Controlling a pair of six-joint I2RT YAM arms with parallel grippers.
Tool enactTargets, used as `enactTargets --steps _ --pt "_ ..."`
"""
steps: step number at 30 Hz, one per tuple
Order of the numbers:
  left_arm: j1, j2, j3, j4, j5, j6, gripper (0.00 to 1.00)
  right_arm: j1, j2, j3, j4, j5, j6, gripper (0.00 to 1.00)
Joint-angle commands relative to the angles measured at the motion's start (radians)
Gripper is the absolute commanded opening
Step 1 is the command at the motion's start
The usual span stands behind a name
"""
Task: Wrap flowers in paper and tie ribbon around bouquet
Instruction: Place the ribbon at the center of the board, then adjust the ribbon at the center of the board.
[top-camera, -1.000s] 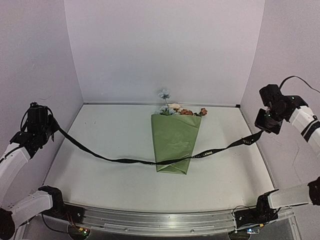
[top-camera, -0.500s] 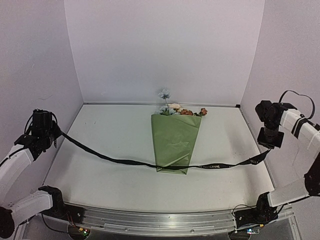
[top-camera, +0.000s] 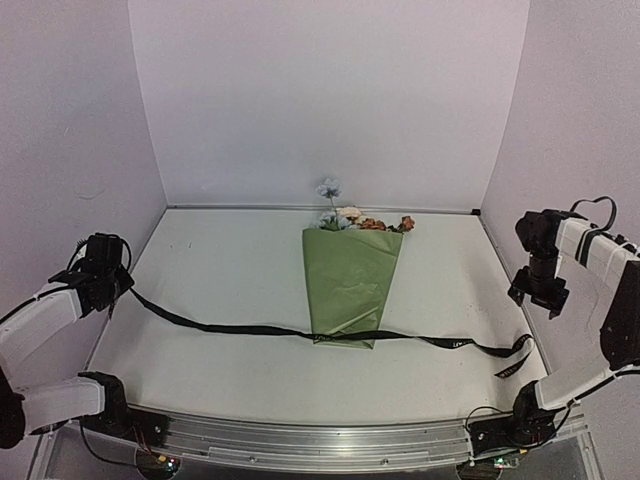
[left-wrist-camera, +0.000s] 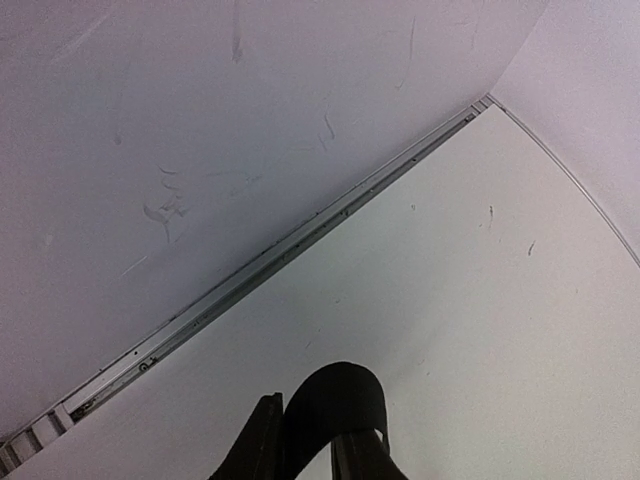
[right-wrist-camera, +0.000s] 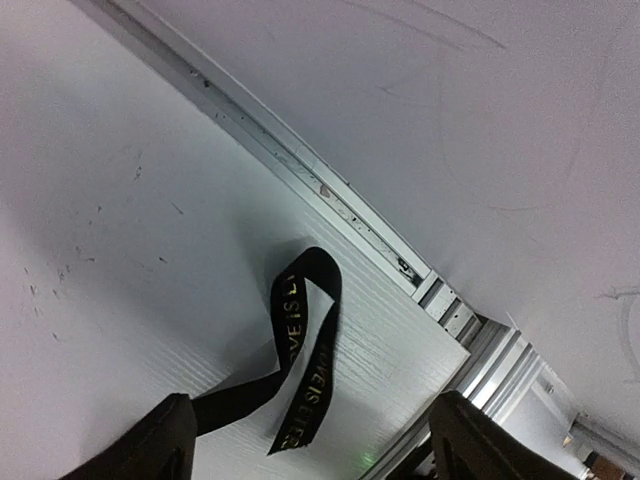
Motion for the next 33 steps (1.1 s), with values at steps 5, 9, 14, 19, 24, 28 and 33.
enactTargets --steps 5,9,14,19,24,28,33 --pt "0.006 0.0 0.096 0.001 0.069 0.036 0.7 -0.005 -0.033 0.032 0.036 -0.225 -0.045 0.98" --pt "0.006 0.024 0.185 -0.023 0.151 0.091 0.91 0.039 -0.053 0.022 0.126 -0.378 -0.092 0.98" --pt "0.004 0.086 0.275 0.044 0.414 0.155 1.0 0.184 -0.018 0.029 0.275 -0.505 -0.11 0.98" --pt "-0.041 0.214 0.305 0.187 0.728 0.098 1.0 0.309 0.151 0.118 0.41 -0.593 -0.08 0.98" --pt "-0.196 0.376 0.331 0.373 0.822 0.073 1.0 0.381 0.322 0.182 0.551 -0.673 -0.015 0.98" --pt "-0.261 0.549 0.364 0.516 0.945 -0.002 1.0 0.426 0.448 0.243 0.612 -0.705 0.02 0.98" --pt "-0.326 0.736 0.423 0.619 1.006 -0.044 0.99 0.464 0.528 0.25 0.689 -0.722 0.068 0.97"
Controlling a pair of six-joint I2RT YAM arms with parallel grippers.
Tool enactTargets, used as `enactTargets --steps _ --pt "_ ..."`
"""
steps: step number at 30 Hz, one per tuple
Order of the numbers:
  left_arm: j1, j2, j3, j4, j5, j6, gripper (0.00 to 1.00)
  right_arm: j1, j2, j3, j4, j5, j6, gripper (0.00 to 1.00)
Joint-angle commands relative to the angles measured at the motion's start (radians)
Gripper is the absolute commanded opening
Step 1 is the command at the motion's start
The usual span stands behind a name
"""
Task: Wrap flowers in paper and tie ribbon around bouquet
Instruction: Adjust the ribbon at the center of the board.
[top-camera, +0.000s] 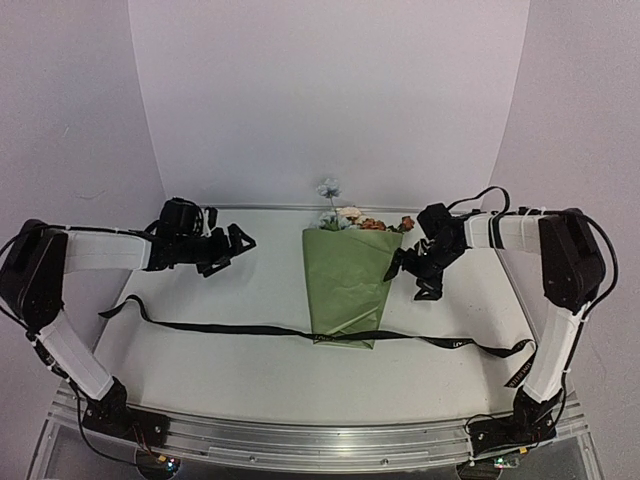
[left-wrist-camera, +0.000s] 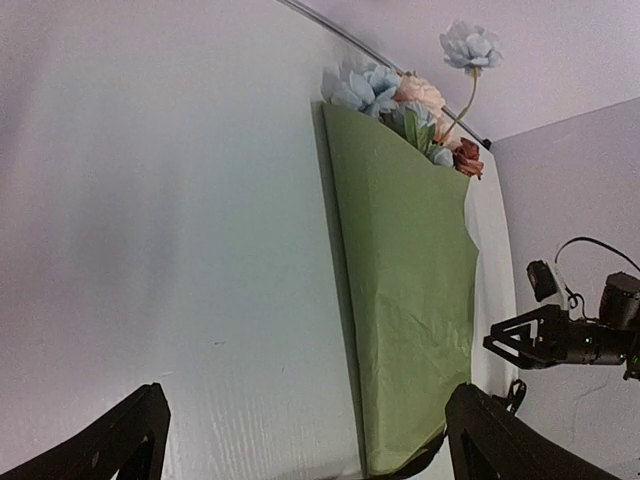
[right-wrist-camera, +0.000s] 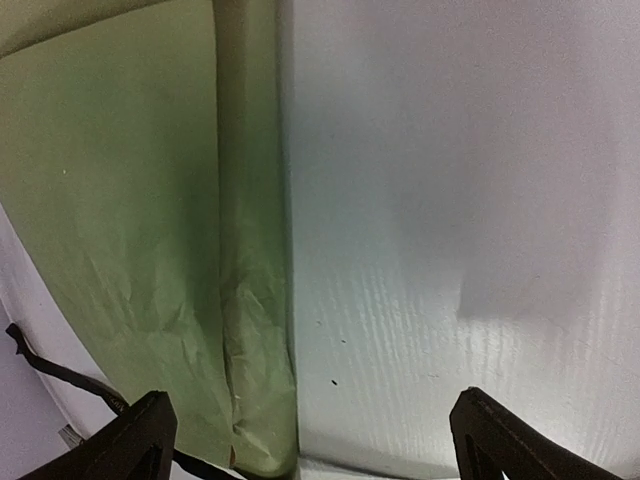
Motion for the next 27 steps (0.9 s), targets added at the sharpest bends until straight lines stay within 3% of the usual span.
enactTargets --steps 1,10,16,21,27 --pt "-0.04 0.138 0.093 0.182 0.126 -0.071 0.99 0.031 0.058 0.042 0.107 -0.042 0.067 0.97" --pt "-0.124 0.367 0.222 0.222 0.21 -0.129 0.85 0.072 0.103 -0.039 0.226 -0.054 0.152 0.89" --pt "-0.168 0.395 0.231 0.183 0.215 -0.124 0.8 0.096 0.115 -0.058 0.258 -0.059 0.181 0.82" --pt "-0.234 0.347 0.162 0.15 0.243 -0.067 0.81 0.102 0.044 -0.138 0.278 -0.029 0.174 0.86" --pt "-0.313 0.285 0.088 0.093 0.234 -0.032 0.81 0.127 -0.075 -0.265 0.333 -0.006 0.192 0.97"
